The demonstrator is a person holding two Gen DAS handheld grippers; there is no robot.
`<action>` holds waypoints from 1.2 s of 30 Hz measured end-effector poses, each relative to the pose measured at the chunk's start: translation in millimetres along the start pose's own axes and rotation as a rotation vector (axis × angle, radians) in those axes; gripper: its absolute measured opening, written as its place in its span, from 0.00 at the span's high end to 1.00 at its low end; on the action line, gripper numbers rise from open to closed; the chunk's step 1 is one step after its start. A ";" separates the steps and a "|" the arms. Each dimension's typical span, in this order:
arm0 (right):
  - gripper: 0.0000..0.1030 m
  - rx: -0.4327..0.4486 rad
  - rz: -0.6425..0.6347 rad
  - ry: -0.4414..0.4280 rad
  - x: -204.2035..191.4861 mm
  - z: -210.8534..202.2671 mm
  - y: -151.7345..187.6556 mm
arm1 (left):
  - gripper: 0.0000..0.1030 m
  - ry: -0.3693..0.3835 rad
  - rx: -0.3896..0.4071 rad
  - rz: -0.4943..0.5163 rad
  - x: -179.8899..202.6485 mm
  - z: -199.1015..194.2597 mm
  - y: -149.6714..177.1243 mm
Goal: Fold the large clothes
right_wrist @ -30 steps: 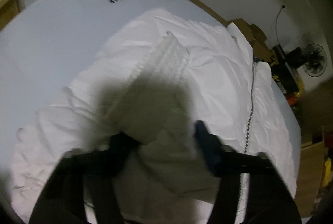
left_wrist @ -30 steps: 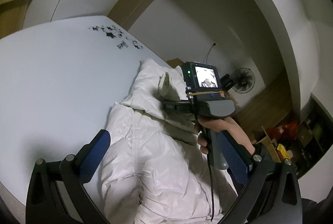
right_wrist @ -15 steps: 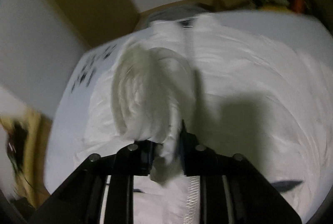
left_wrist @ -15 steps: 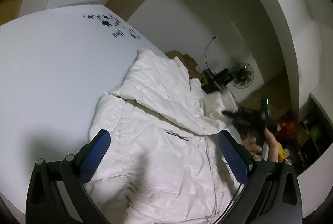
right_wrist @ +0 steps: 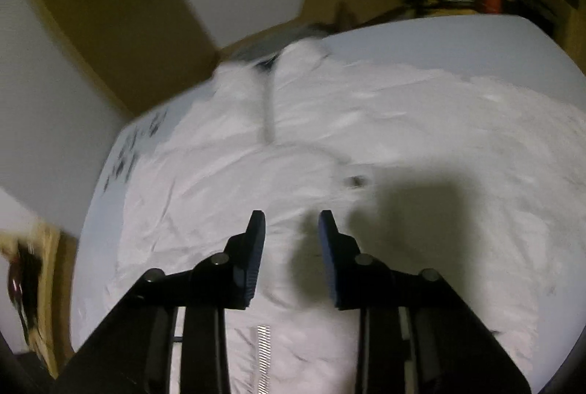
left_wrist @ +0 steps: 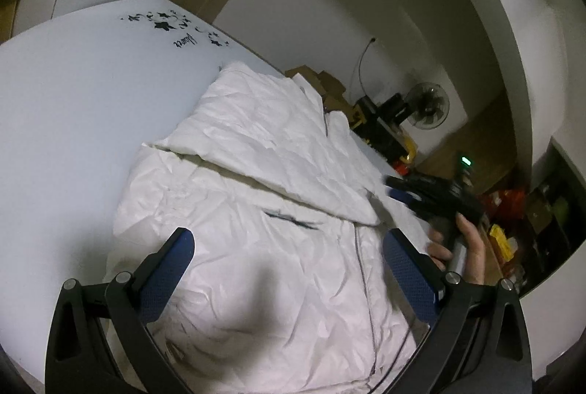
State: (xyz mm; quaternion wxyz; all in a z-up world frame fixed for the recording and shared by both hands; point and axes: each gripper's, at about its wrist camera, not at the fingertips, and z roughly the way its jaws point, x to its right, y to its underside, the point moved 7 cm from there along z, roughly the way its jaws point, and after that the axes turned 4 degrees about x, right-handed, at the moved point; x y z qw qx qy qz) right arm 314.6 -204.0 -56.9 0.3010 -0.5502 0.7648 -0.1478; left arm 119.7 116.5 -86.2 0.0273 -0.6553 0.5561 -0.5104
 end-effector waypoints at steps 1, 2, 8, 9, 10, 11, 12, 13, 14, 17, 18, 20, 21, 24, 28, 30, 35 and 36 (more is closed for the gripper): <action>0.70 -0.037 -0.023 -0.003 -9.9 15.4 8.4 | 0.00 -0.005 -0.004 0.004 1.0 -0.2 1.2; 0.69 -0.083 -0.042 -0.002 -15.1 32.8 16.2 | 0.00 -0.014 -0.008 0.009 1.7 -0.4 2.6; 0.54 -0.200 -0.100 -0.026 -18.1 66.8 40.3 | 0.00 -0.058 -0.062 0.069 19.9 12.2 -1.1; 0.45 -0.179 -0.059 -0.074 -12.7 51.3 37.1 | 0.00 -0.058 -0.066 0.095 28.5 15.5 -3.9; 0.40 -0.129 -0.007 -0.121 -3.2 32.3 29.7 | 0.00 -0.056 -0.071 0.121 37.5 19.2 -6.3; 0.33 -0.071 0.036 -0.133 11.6 13.6 22.1 | 0.00 -0.049 -0.080 0.156 50.9 24.8 -9.1; 0.29 -0.003 0.083 -0.113 34.3 -10.1 14.2 | 0.00 -0.038 -0.091 0.190 65.8 31.8 -12.1; 0.29 0.047 0.121 -0.081 54.9 -28.0 10.2 | 0.00 -0.035 -0.100 0.214 78.3 38.3 -14.1; 0.29 0.091 0.161 -0.048 78.7 -45.6 7.4 | 0.00 -0.033 -0.114 0.252 97.0 49.3 -16.5; 0.29 0.183 0.290 0.053 159.0 -96.5 7.7 | 0.00 0.004 -0.177 0.359 149.0 85.0 -15.0; 0.29 0.198 0.319 0.077 178.2 -107.9 9.7 | 0.00 0.016 -0.194 0.389 163.1 97.2 -13.4; 0.28 0.216 0.384 0.139 226.5 -132.7 21.2 | 0.00 -0.012 -0.223 0.435 189.0 131.9 -8.6; 0.27 0.219 0.406 0.167 243.9 -142.4 25.2 | 0.00 -0.022 -0.235 0.449 198.3 148.0 -5.1; 0.24 0.216 0.473 0.262 298.0 -160.6 45.8 | 0.00 -0.077 -0.265 0.508 223.7 204.7 8.3; 0.24 0.205 0.549 0.345 354.2 -186.7 70.4 | 0.00 -0.176 -0.243 0.647 247.1 268.6 27.0; 0.24 0.198 0.589 0.382 377.3 -198.0 76.8 | 0.00 -0.230 -0.265 0.683 247.6 299.7 39.3; 0.24 0.214 0.699 0.411 436.6 -236.9 85.1 | 0.00 -0.299 -0.331 0.703 237.5 352.5 61.1; 0.24 0.215 0.715 0.416 446.1 -236.1 82.7 | 0.00 -0.295 -0.341 0.703 237.0 358.4 63.9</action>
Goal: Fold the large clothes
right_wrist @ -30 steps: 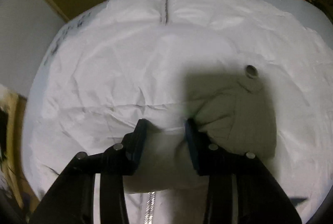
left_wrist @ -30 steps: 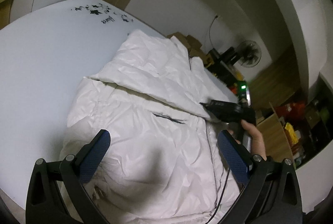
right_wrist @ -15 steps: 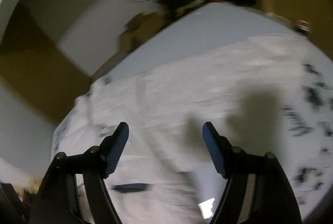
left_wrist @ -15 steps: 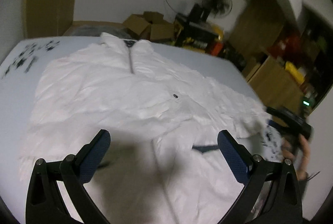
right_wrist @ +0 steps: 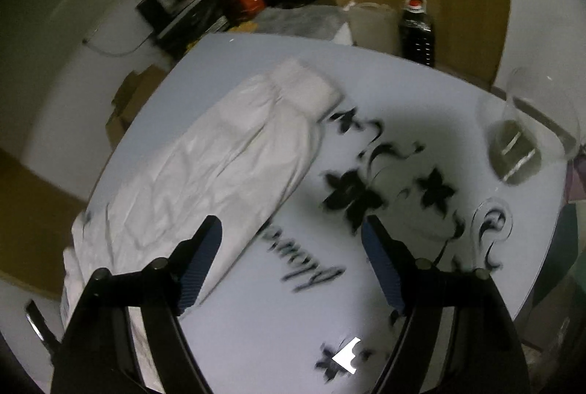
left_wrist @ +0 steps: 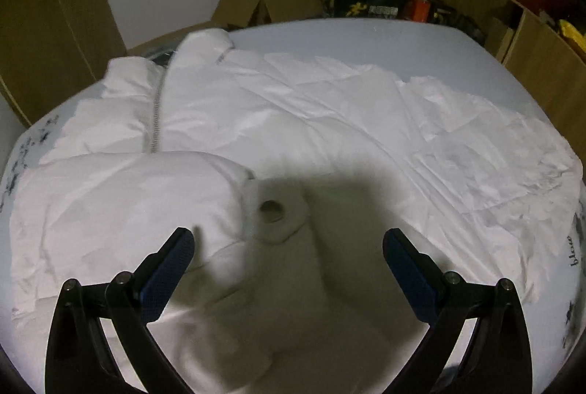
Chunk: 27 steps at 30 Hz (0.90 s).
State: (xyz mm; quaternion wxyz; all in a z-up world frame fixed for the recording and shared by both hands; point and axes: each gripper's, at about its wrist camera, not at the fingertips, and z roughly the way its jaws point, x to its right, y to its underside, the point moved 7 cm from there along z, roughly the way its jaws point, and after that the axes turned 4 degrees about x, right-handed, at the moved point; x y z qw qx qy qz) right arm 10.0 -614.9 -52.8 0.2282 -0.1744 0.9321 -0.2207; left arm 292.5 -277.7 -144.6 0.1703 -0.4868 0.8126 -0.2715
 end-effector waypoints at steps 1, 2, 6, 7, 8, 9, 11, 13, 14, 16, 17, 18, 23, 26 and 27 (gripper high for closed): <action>0.24 -0.006 0.015 -0.006 0.9 -0.7 -4.4 | 0.00 0.001 -0.005 0.005 1.9 3.9 0.5; 0.24 -0.011 0.031 -0.019 1.2 2.7 -9.3 | 0.00 -0.009 -0.012 0.020 6.1 10.2 -0.2; 0.24 -0.045 0.104 -0.068 6.7 27.6 -24.2 | 0.00 -0.036 -0.028 0.038 9.3 23.8 0.7; 0.24 -0.060 0.116 -0.082 4.6 34.2 -24.6 | 0.00 -0.037 -0.036 0.032 8.2 27.8 1.8; 0.25 -0.072 0.124 -0.092 2.4 41.0 -25.3 | 0.00 -0.038 -0.040 0.030 7.8 30.5 2.4; 0.25 -0.082 0.129 -0.099 -0.3 46.7 -25.6 | 0.00 -0.041 -0.041 0.030 7.8 32.5 1.8; 0.25 -0.106 0.137 -0.119 -7.1 61.7 -27.0 | 0.00 -0.050 -0.040 0.034 8.5 36.8 2.4; 0.25 -0.112 0.140 -0.114 -10.6 72.5 -28.0 | 0.00 -0.052 -0.034 0.032 7.9 38.6 2.8; 0.26 -0.114 0.135 -0.105 -12.3 76.8 -27.5 | 0.00 -0.052 -0.029 0.030 7.5 40.1 2.9; 0.28 -0.123 0.134 -0.100 -14.8 86.7 -26.9 | 0.00 -0.050 -0.016 0.028 7.8 40.4 4.5; 0.30 -0.118 0.137 -0.102 -15.4 89.5 -27.1 | 0.00 -0.047 -0.009 0.024 7.3 40.7 4.8; 0.31 -0.101 0.129 -0.093 -16.3 90.4 -28.9 | 0.00 -0.045 -0.003 0.020 6.9 41.9 4.5; 0.68 -0.064 0.109 -0.011 -15.7 96.7 -35.7 | 0.00 -0.047 0.017 0.017 7.9 41.5 5.3; 0.88 -0.100 0.093 0.011 -18.3 104.7 -34.8 | 0.00 -0.038 0.020 0.012 7.0 41.3 5.0; 0.93 -0.103 0.095 0.020 -20.1 103.4 -34.9 | 0.00 -0.034 0.018 0.011 6.5 41.2 4.3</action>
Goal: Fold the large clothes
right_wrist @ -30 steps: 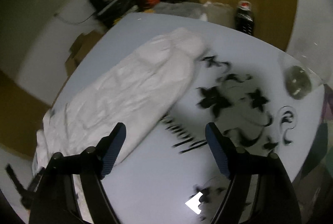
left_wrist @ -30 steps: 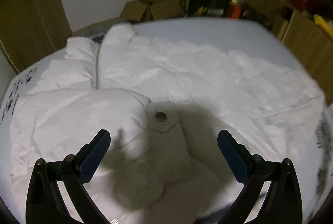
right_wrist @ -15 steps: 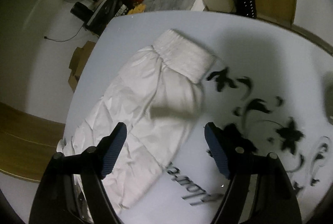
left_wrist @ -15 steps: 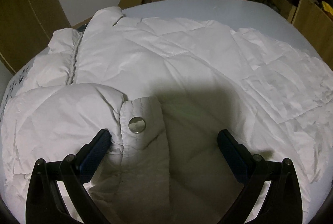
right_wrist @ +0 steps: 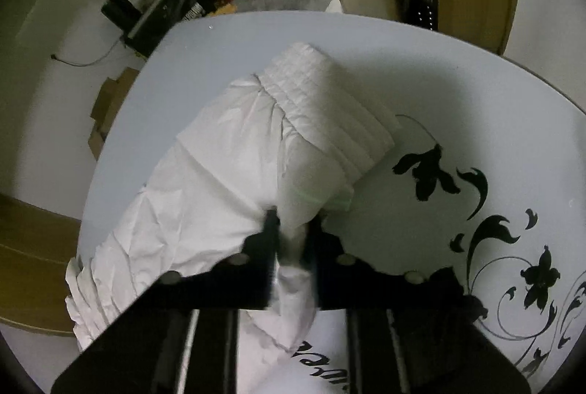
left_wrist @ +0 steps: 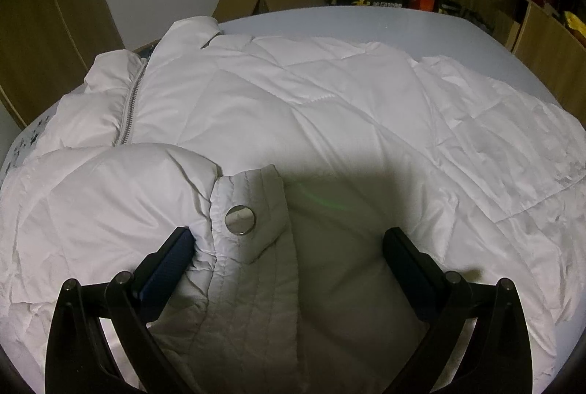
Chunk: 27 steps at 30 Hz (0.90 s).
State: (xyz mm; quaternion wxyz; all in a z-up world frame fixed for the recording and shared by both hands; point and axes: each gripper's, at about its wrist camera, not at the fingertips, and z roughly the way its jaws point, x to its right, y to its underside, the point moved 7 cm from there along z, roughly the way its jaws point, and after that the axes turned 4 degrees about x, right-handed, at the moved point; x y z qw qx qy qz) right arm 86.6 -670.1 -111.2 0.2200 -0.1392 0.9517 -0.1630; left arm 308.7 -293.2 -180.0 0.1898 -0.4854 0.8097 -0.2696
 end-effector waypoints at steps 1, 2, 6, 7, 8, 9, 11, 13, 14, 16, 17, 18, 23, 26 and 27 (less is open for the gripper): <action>0.94 0.005 -0.003 -0.001 -2.7 -3.0 -0.7 | 0.00 0.007 -0.002 -0.002 -0.4 -0.7 -0.3; 0.95 0.025 -0.014 -0.002 -9.1 -12.0 -1.7 | 0.00 0.016 -0.004 -0.003 0.2 -3.0 0.9; 0.95 0.150 -0.077 -0.094 -49.0 -75.6 -2.8 | 0.00 0.072 0.008 -0.052 -13.1 -25.4 1.4; 0.95 0.182 -0.101 -0.121 -64.7 -96.2 0.1 | 0.00 0.081 0.016 -0.066 -18.7 -34.4 2.2; 0.95 0.215 -0.132 -0.151 -83.8 -119.4 5.5 | 0.00 0.100 0.031 -0.082 -27.1 -49.3 4.4; 0.95 0.247 -0.167 -0.187 -105.1 -144.6 13.3 | 0.00 0.109 0.043 -0.091 -34.4 -60.5 7.2; 0.95 0.290 -0.228 -0.253 -140.3 -183.3 30.9 | 0.00 0.127 0.062 -0.113 -55.8 -86.4 18.9; 0.95 0.315 -0.306 -0.326 -183.6 -221.3 59.8 | 0.00 0.144 0.070 -0.149 -78.5 -106.3 32.6; 0.95 0.317 -0.336 -0.352 -202.1 -233.3 73.5 | 0.00 0.154 0.072 -0.177 -93.4 -118.0 42.6; 0.95 0.303 -0.414 -0.406 -245.2 -251.9 111.1 | 0.00 0.166 0.076 -0.228 -124.8 -137.8 64.9; 0.95 0.291 -0.446 -0.425 -261.5 -256.2 127.3 | 0.00 0.160 0.074 -0.265 -145.3 -149.9 81.1; 0.95 0.272 -0.484 -0.442 -281.6 -258.7 149.0 | 0.00 0.156 0.075 -0.293 -160.1 -157.4 92.5; 0.96 0.157 -0.645 -0.479 -356.4 -237.6 257.0 | 0.00 0.126 0.086 -0.419 -231.1 -195.1 154.1; 0.96 0.070 -0.742 -0.460 -391.5 -205.8 330.4 | 0.00 0.109 0.089 -0.474 -261.3 -212.8 188.9; 0.96 0.042 -0.781 -0.440 -400.4 -190.7 360.1 | 0.00 0.110 0.091 -0.488 -267.1 -216.8 196.5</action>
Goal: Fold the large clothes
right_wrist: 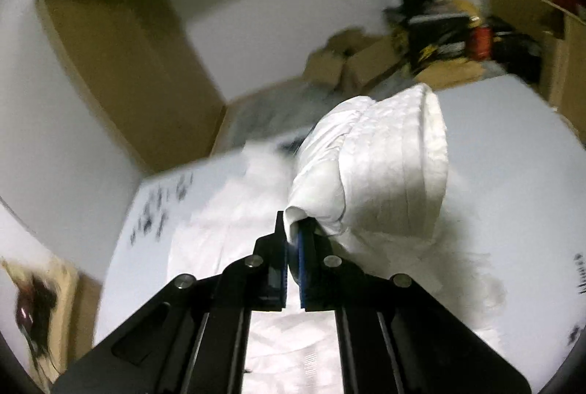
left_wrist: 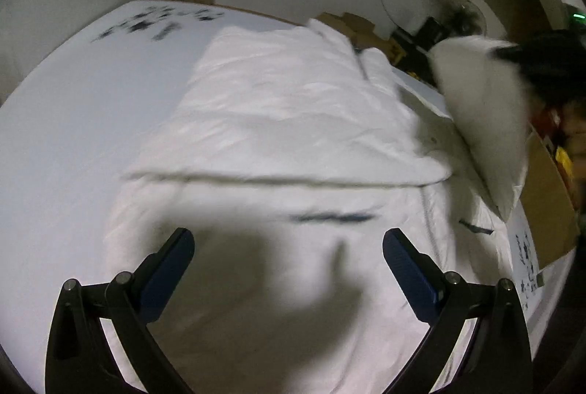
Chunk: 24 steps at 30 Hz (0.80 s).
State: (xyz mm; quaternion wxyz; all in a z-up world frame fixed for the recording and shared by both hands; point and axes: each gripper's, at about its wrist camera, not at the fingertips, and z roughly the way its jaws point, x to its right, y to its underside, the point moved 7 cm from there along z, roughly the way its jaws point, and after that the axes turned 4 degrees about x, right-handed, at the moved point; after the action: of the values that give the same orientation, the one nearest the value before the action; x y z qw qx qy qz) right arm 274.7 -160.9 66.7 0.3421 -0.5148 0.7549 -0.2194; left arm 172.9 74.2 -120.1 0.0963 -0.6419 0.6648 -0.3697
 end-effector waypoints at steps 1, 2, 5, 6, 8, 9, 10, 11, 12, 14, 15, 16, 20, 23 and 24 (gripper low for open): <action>0.96 -0.033 -0.024 0.011 -14.5 18.0 15.0 | 0.00 0.002 0.003 -0.017 -8.1 -5.2 3.7; 0.96 -0.061 -0.045 0.024 -24.0 33.0 27.4 | 0.00 0.002 0.006 -0.032 -14.9 -9.6 7.8; 0.82 -0.185 -0.139 0.097 -48.8 86.2 87.4 | 0.00 0.015 0.007 -0.078 -36.9 -23.6 23.1; 0.59 -0.237 -0.179 0.117 -52.1 102.8 108.6 | 0.00 0.021 0.009 -0.084 -41.5 -26.9 26.3; 0.38 -0.337 -0.225 0.072 -57.3 117.0 140.0 | 0.00 0.029 0.016 -0.102 -51.8 -34.4 30.7; 0.38 -0.356 -0.229 0.043 -60.3 115.6 149.2 | 0.00 0.036 0.019 -0.111 -54.3 -36.9 32.4; 0.38 -0.353 -0.229 0.026 -62.0 110.3 150.3 | 0.00 0.045 0.022 -0.121 -58.8 -39.6 33.9; 0.38 -0.331 -0.216 -0.023 -65.8 100.1 144.1 | 0.00 0.055 0.027 -0.137 -64.1 -43.7 36.0; 0.39 -0.310 -0.206 -0.066 -69.0 90.7 138.2 | 0.00 0.062 0.031 -0.149 -67.1 -46.3 36.7; 0.39 -0.233 -0.174 -0.108 -63.8 66.3 109.8 | 0.00 0.071 0.046 -0.171 -75.9 -49.2 37.2; 0.39 -0.195 -0.150 -0.101 -57.7 58.4 97.1 | 0.00 0.068 0.050 -0.179 -78.8 -50.9 39.3; 0.39 -0.163 -0.114 -0.089 -47.4 53.9 82.1 | 0.00 0.066 0.052 -0.191 -82.2 -50.7 39.9; 0.39 -0.115 -0.046 0.063 -4.2 66.1 47.1 | 0.00 0.069 0.049 -0.243 -92.8 -49.4 42.4; 0.47 -0.130 -0.102 0.183 -1.3 105.7 50.7 | 0.00 0.067 0.044 -0.239 -89.2 -48.7 43.0; 0.55 -0.170 -0.130 0.190 -5.1 125.3 61.8 | 0.00 0.065 0.043 -0.234 -87.6 -48.7 43.4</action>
State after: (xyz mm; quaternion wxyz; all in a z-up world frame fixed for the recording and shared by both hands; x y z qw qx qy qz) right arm 330.2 -130.4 -58.0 0.2091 -0.5667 0.7648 -0.2240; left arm 123.4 168.9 -142.8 0.0447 -0.7004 0.5802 -0.4134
